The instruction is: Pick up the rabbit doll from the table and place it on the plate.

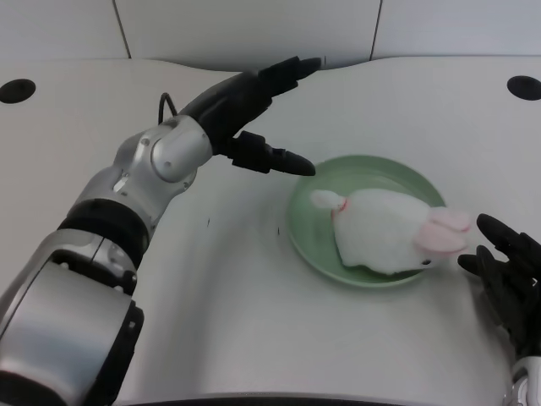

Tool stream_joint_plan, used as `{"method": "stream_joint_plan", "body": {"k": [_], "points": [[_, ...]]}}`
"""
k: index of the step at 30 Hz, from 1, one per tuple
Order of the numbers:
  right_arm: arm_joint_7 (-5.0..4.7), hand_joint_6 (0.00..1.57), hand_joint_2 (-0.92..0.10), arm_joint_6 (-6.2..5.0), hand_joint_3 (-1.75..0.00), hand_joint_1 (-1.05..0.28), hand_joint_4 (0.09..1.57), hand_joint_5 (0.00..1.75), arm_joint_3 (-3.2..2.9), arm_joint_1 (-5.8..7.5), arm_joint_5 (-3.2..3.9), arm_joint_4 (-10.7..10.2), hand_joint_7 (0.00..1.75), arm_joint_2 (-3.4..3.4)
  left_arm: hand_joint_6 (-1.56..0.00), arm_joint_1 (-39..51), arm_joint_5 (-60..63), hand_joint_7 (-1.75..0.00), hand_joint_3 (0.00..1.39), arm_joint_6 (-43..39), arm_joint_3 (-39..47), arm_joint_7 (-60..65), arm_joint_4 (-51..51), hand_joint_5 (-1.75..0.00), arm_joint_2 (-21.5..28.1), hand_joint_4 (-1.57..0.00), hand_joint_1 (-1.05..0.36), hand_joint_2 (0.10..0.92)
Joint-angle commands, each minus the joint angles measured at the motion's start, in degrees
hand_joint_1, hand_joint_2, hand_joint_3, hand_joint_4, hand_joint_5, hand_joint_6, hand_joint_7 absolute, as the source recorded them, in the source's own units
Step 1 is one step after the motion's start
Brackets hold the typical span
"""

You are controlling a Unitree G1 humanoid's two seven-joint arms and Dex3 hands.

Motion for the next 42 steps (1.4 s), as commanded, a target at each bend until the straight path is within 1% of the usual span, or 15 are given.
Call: {"method": "stream_joint_plan", "body": {"k": [1,3,4,7,11,13,14,18,23,26,29,32,35,38,42], "points": [[0.33,0.9,-0.92,0.23,-0.3,-0.31,0.74,0.71,-0.73,-0.41,1.06,0.1,0.02,-0.5,0.0,4.77,-5.71,-0.43,0.21,-3.27,4.52,-3.39,-2.07,-0.61,1.49,0.0,-0.8,0.921],[1.02,0.9,-0.92,0.33,-0.31,-0.31,0.74,0.71,-0.93,-0.31,1.35,0.04,0.02,-0.49,0.0,7.42,-8.96,-0.45,0.25,-4.16,6.93,-5.77,-3.54,-0.67,1.91,0.0,-0.76,0.921],[0.81,0.9,-0.92,0.28,-0.31,-0.3,0.74,0.71,-0.81,-0.18,1.23,-0.09,0.02,-0.45,0.0,9.45,-10.89,-0.46,0.26,-4.64,8.3,-6.85,-4.77,-0.68,2.21,0.0,-0.75,0.921],[-1.03,0.91,-0.92,-0.39,-0.31,-0.29,0.73,0.72,-0.12,0.05,0.02,-0.41,0.02,-0.52,-0.05,16.65,-17.35,-0.5,0.28,-4.62,12.66,-11.06,-9.94,-0.81,3.16,0.0,-0.7,0.921],[-4.65,0.89,-0.92,0.58,-0.33,-0.3,0.71,0.72,1.4,0.59,-2.33,-1.13,0.01,-0.71,-0.09,27.06,-23.85,-0.52,0.31,-3.76,16.24,-14.71,-20.12,-0.95,4.21,0.0,-0.65,0.921],[-5.1,0.87,-0.92,0.59,-0.34,-0.3,0.7,0.72,1.71,0.66,-2.57,-1.11,0.01,-0.87,-0.13,31.77,-26.13,-0.56,0.31,-3.07,17.39,-15.2,-25.74,-1.11,4.28,0.0,-0.62,0.921],[-5.07,0.88,-0.92,0.33,-0.34,-0.3,0.71,0.72,1.9,0.67,-2.64,-0.98,0.01,-1.09,-0.14,34.93,-27.36,-0.58,0.32,-2.62,18.27,-14.55,-29.31,-1.16,4.04,0.0,-0.62,0.921],[-4.16,0.89,-0.92,-0.05,-0.33,-0.32,0.71,0.73,1.41,0.47,-1.7,-0.67,0.01,-1.02,-0.31,45.24,-34.28,-0.71,0.24,1.31,22.16,-12.01,-41.3,-1.39,1.12,-0.23,-0.61,0.921],[-4.34,0.88,-0.92,0.71,-0.33,-0.32,0.7,0.74,1.37,-0.16,-1.54,-0.29,0.01,-1.49,-0.26,54.92,-41.01,-1.14,0.32,11.08,24.59,-9.3,-55.03,-1.72,-2.03,-0.32,-0.57,0.921],[-2.89,0.88,-0.92,1.01,-0.31,-0.33,0.71,0.74,0.93,-0.59,-0.7,0.34,0.01,-1.68,-0.23,59.47,-42.4,-1.2,0.39,13.17,25.49,-8.5,-58.69,-1.74,-3.13,-0.32,-0.53,0.921],[-2.63,0.89,-0.92,2.37,-0.3,-0.33,0.73,0.73,0.52,-1.29,-0.03,0.29,0.01,-0.99,-0.24,60.11,-46.21,-1.25,0.42,11.75,28.05,-11.08,-55.29,-1.75,-4.37,-0.41,-0.53,0.921],[-2.1,0.89,-0.92,2.84,-0.3,-0.31,0.73,0.72,0.29,-1.66,0.2,0.41,0.01,-0.97,-0.32,58.98,-49.1,-1.24,0.38,12.23,30.35,-12.26,-51.96,-1.75,-4.91,-0.49,-0.58,0.921],[-1.19,0.9,-0.92,3.56,-0.3,-0.31,0.73,0.7,-0.47,-2.2,1.0,0.71,0.01,-1.02,-0.45,58.77,-51.76,-1.22,0.38,18.12,31.95,-10.82,-51.03,-1.71,-5.16,-0.58,-0.59,0.921],[-1.39,0.9,-0.92,3.62,-0.29,-0.32,0.74,0.69,-0.5,-2.38,0.54,0.73,0.01,-1.24,-0.5,58.51,-51.34,-1.22,0.43,19.88,32.5,-10.77,-49.83,-1.72,-4.94,-0.63,-0.57,0.921],[-0.49,0.9,-0.92,3.82,-0.28,-0.34,0.76,0.68,-1.21,-2.62,1.16,0.92,0.01,-1.19,-0.6,55.71,-53.06,-1.2,0.42,19.62,34.42,-14.2,-42.18,-1.72,-5.04,-0.68,-0.57,0.921]]}}
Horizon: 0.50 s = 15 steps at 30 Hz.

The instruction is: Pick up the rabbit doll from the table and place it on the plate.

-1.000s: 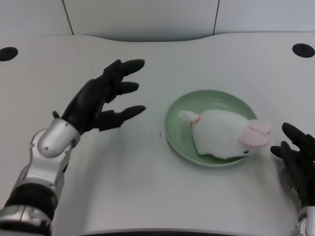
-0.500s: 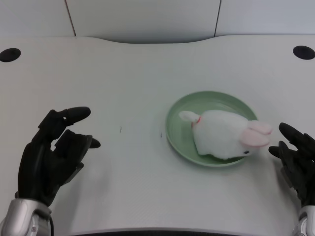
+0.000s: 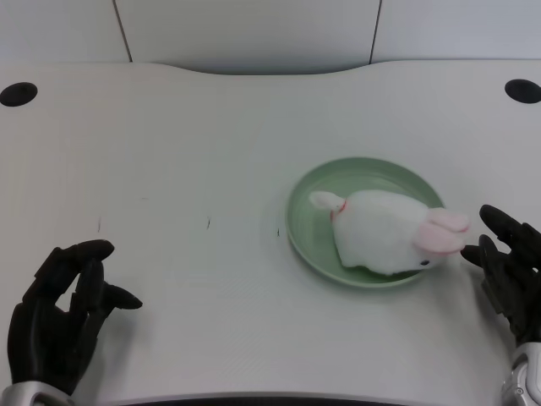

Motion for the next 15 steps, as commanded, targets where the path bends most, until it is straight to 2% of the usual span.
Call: {"method": "stream_joint_plan", "body": {"k": [1,6,9,11,13,15], "points": [[0.56,0.9,-0.92,0.48,-0.27,-0.35,0.77,0.68,-0.74,-0.41,1.08,0.42,0.01,-0.65,-0.62,-1.97,-0.71,-1.21,0.43,-1.39,1.62,-3.38,5.79,-1.73,0.39,-0.69,-0.57,0.921],[-0.14,0.91,-0.92,-0.04,-0.27,-0.33,0.77,0.67,-0.16,-0.09,0.49,0.12,0.02,-0.72,-0.67,-3.6,-0.7,-1.25,0.43,-2.82,2.94,-6.68,9.1,-1.75,0.93,-0.72,-0.58,0.921],[-0.38,0.91,-0.92,0.05,-0.28,-0.31,0.77,0.67,-0.35,0.0,0.87,-0.15,0.02,-0.37,-0.65,-3.37,-0.38,-1.32,0.45,-2.71,3.12,-7.46,8.55,-1.75,0.87,-0.72,-0.56,0.921],[-0.94,0.9,-0.92,0.05,-0.3,-0.3,0.76,0.67,0.11,0.22,0.31,-0.36,0.01,-0.47,-0.65,-3.55,-0.44,-1.33,0.44,-2.93,3.22,-8.64,9.21,-1.75,0.84,-0.74,-0.55,0.921],[-0.62,0.9,-0.92,-0.38,-0.31,-0.29,0.74,0.67,0.28,0.41,0.19,-0.35,0.01,-0.63,-0.67,-3.71,0.73,-1.35,0.43,-3.35,2.91,-8.69,10.21,-1.75,1.29,-0.76,-0.55,0.921],[-1.98,0.9,-0.92,-0.52,-0.31,-0.3,0.74,0.68,0.9,0.58,-0.72,-0.53,0.01,-0.66,-0.68,-3.83,0.15,-1.34,0.42,-2.36,3.24,-9.23,10.61,-1.75,1.33,-0.77,-0.54,0.921]]}}
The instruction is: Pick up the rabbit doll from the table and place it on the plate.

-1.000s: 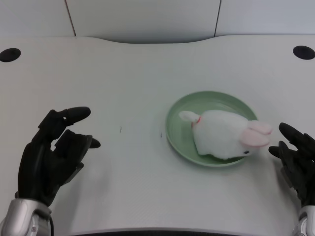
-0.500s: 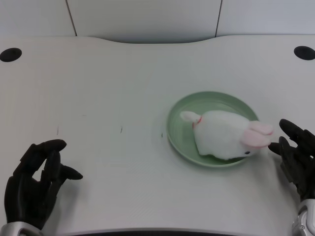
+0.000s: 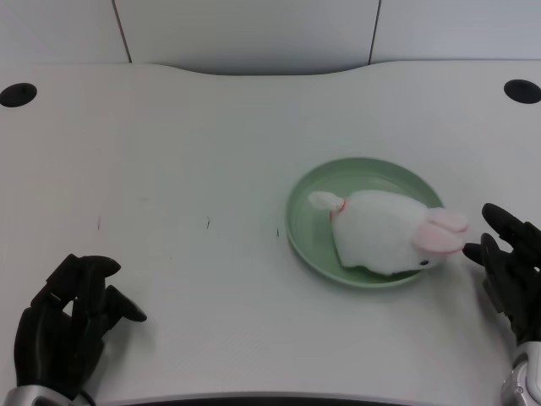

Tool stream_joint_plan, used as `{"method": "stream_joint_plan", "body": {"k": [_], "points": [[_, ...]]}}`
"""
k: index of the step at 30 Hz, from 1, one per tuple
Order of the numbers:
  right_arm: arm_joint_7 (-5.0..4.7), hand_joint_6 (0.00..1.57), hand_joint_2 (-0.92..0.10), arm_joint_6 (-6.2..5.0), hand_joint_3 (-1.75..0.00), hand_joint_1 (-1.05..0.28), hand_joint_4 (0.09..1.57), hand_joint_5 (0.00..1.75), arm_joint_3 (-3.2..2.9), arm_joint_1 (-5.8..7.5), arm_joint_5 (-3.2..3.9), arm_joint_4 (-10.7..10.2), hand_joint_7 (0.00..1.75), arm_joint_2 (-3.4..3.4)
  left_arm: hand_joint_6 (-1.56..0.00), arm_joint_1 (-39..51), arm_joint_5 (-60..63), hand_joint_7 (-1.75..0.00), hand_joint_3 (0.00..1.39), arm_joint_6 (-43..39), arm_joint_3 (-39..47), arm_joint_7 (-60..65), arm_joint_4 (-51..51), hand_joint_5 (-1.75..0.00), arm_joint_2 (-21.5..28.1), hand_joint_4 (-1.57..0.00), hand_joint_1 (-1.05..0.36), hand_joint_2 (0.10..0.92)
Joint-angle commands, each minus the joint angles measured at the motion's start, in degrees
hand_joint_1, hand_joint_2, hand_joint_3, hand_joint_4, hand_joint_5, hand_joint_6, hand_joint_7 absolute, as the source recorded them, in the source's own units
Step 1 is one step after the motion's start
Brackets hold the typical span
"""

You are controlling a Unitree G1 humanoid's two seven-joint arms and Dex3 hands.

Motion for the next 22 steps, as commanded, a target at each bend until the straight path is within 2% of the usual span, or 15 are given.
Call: {"method": "stream_joint_plan", "body": {"k": [1,3,4,6,10,12,15,18,22], "points": [[-2.13,0.9,-0.92,-0.35,-0.31,-0.31,0.74,0.68,0.86,0.71,-1.39,-0.57,0.01,-0.62,-0.69,-0.1,-0.23,-1.33,0.43,1.23,0.5,-0.65,0.62,-1.75,0.91,-0.77,-0.53,0.921],[-3.46,0.9,-0.92,-0.03,-0.32,-0.31,0.74,0.69,1.37,0.71,-2.26,-0.73,0.01,-0.64,-0.7,0.6,0.0,-1.32,0.45,2.61,0.27,0.87,-1.17,-1.75,0.58,-0.77,-0.54,0.921],[-3.67,0.89,-0.92,-0.01,-0.32,-0.3,0.73,0.69,1.53,0.71,-2.51,-0.7,0.0,-0.75,-0.7,1.0,0.58,-1.32,0.46,2.72,0.09,1.85,-2.0,-1.75,0.39,-0.77,-0.54,0.921],[-3.68,0.89,-0.92,-0.06,-0.33,-0.3,0.73,0.7,1.66,0.58,-2.35,-0.7,0.0,-0.78,-0.71,1.14,0.77,-1.32,0.49,2.2,0.08,1.42,-1.87,-1.75,0.4,-0.78,-0.54,0.921],[-5.17,0.89,-0.92,0.64,-0.29,-0.35,0.74,0.7,1.89,0.0,-2.6,0.24,0.0,-1.05,-0.69,1.09,1.16,-1.34,0.5,3.88,-0.05,2.66,-2.1,-1.75,0.81,-0.77,-0.55,0.921],[-6.48,0.89,-0.92,0.56,-0.29,-0.34,0.76,0.7,2.33,-0.07,-3.26,0.35,0.01,-1.09,-0.64,0.82,1.68,-1.39,0.51,2.38,-0.02,1.79,-1.36,-1.75,1.21,-0.75,-0.55,0.921],[-7.35,0.89,-0.92,0.49,-0.29,-0.34,0.78,0.64,2.54,-0.2,-3.88,0.6,0.0,-1.32,-0.63,0.17,1.79,-1.47,0.5,0.93,0.35,0.65,0.04,-1.75,1.65,-0.77,-0.58,0.921],[-6.41,0.9,-0.92,0.19,-0.25,-0.33,0.82,0.63,1.61,-0.54,-3.1,1.13,0.01,-1.45,-0.63,0.26,1.77,-1.43,0.49,1.18,0.58,1.17,-0.62,-1.75,1.45,-0.76,-0.59,0.921],[-6.27,0.9,-0.92,0.64,-0.25,-0.31,0.84,0.64,1.49,-0.77,-3.35,1.46,0.01,-1.96,-0.63,0.71,1.95,-1.43,0.49,2.16,0.31,2.35,-2.64,-1.75,0.91,-0.75,-0.58,0.921]]}}
